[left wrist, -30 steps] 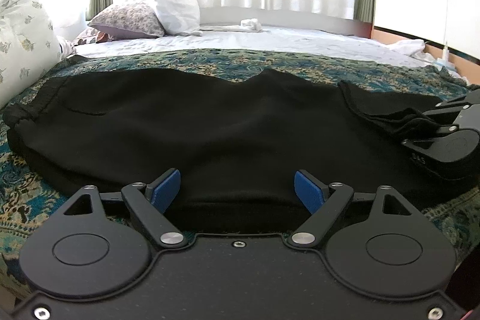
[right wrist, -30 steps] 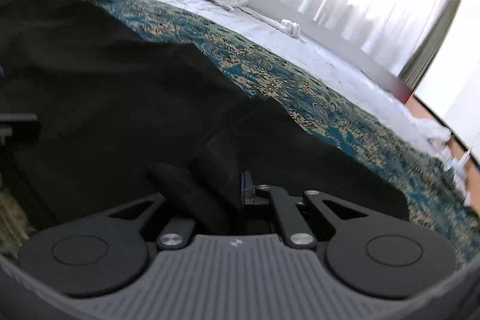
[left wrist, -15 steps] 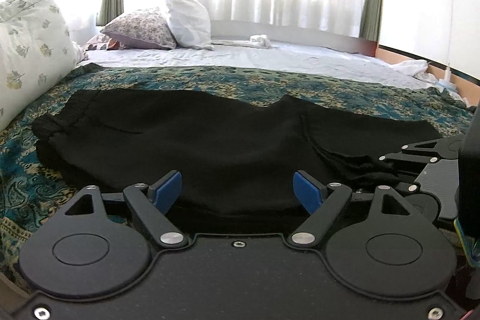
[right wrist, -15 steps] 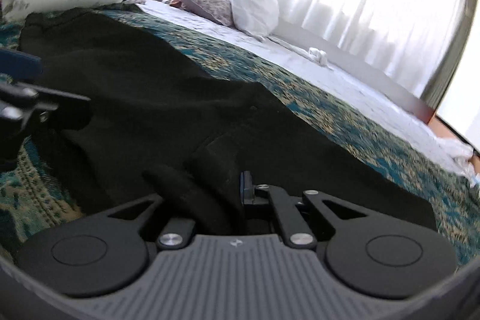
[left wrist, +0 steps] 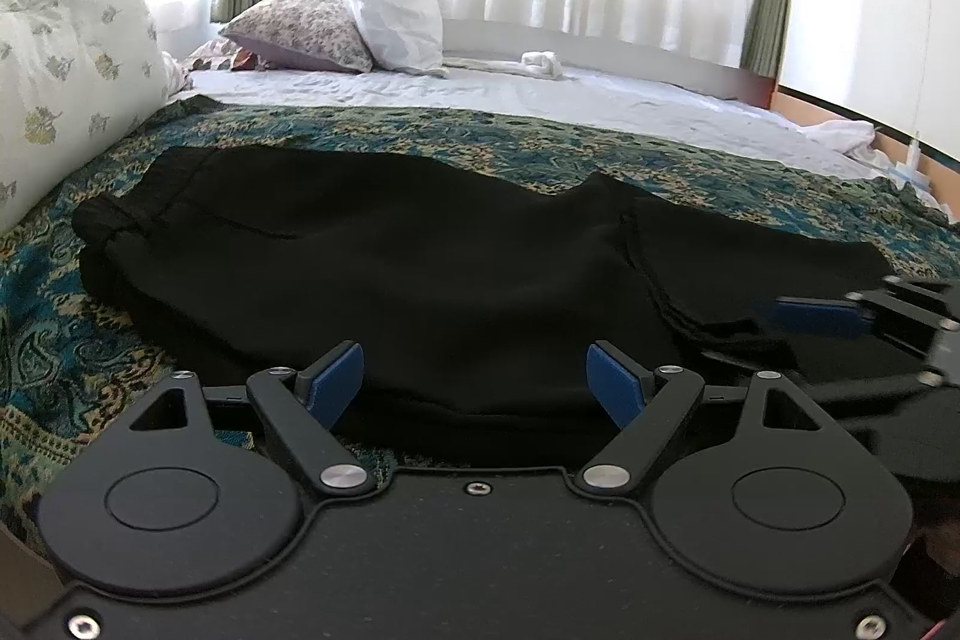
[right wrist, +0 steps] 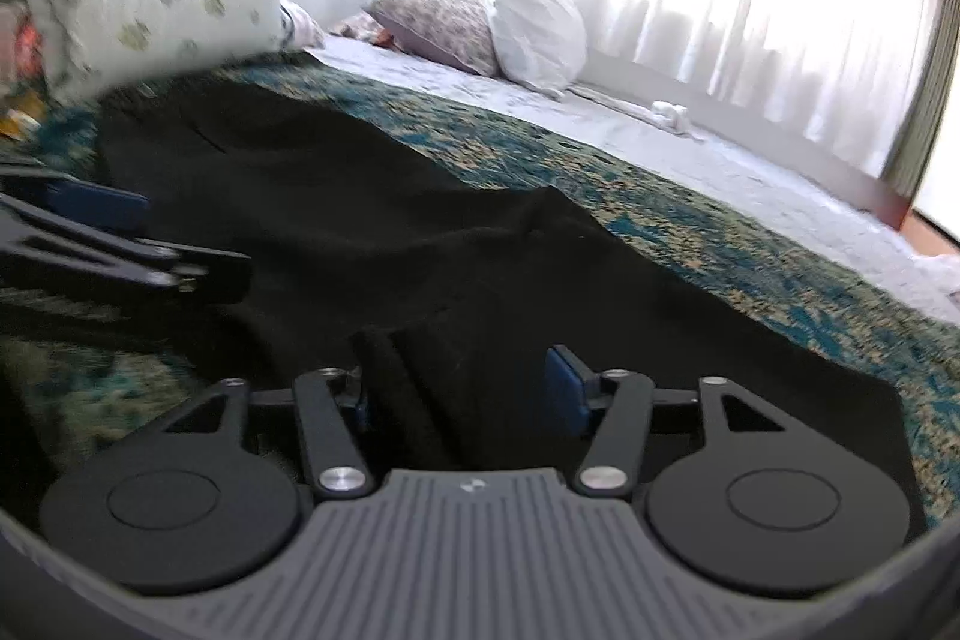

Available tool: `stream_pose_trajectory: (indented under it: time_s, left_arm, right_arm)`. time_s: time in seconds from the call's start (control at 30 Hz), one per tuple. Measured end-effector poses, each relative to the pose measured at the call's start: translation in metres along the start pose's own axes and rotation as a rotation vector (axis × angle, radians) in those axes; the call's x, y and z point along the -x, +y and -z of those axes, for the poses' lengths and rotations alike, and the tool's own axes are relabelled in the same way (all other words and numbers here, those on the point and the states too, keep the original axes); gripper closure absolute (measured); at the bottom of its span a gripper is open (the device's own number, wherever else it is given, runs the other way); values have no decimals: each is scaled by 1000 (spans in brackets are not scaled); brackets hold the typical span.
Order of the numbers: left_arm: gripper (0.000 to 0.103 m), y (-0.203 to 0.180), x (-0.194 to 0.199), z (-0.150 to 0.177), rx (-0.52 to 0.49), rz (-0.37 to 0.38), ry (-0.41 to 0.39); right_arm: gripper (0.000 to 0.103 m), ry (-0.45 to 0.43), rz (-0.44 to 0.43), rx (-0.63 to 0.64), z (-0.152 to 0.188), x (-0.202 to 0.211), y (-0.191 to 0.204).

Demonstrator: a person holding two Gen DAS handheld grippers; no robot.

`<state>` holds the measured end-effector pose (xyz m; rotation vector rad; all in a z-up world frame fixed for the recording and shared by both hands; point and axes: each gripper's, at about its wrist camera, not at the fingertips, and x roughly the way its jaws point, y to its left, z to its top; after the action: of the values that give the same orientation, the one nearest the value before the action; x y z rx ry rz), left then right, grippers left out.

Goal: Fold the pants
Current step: 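Close the right gripper on the folded edge of the black pants, then move the left gripper to the pants and close it on the fabric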

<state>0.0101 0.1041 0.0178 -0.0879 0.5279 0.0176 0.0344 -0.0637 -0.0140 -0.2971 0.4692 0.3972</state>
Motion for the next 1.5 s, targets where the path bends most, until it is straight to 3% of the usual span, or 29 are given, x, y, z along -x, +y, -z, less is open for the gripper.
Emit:
stream_pose_trajectory:
  time_s: [0.2, 0.33, 0.57, 0.67, 0.77, 0.97, 1.2, 1.37, 1.5]
  left_arm:
    - [20, -1, -2, -2, 41, -17, 22]
    - [19, -4, -3, -4, 40, -30, 36]
    - [13, -8, -4, -3, 44, -42, 51]
    - [13, -10, -6, -2, 42, -47, 59]
    - [12, -11, -6, -2, 36, -53, 60]
    - [9, -4, -5, -3, 42, -59, 50]
    - [7, 29, -6, -7, 154, -87, 15]
    - [7, 59, -8, -12, 257, -173, -30]
    - [4, 81, -13, -18, 292, -269, -68]
  right_arm:
    - [18, -59, -42, -58, 3, 33, -8]
    - [16, -82, -22, -92, 6, 44, -14]
    - [13, -89, 92, -163, 14, 50, -31]
    - [8, -93, 227, -218, 10, 39, -36]
    - [7, -61, 290, -232, 2, 19, -35]
    - [7, 13, 241, -281, -2, -8, -22]
    - [7, 66, 216, -273, 6, -24, -1]
    - [4, 58, 146, -355, 12, -21, -5]
    - [0, 50, 146, -303, 14, -25, 3]
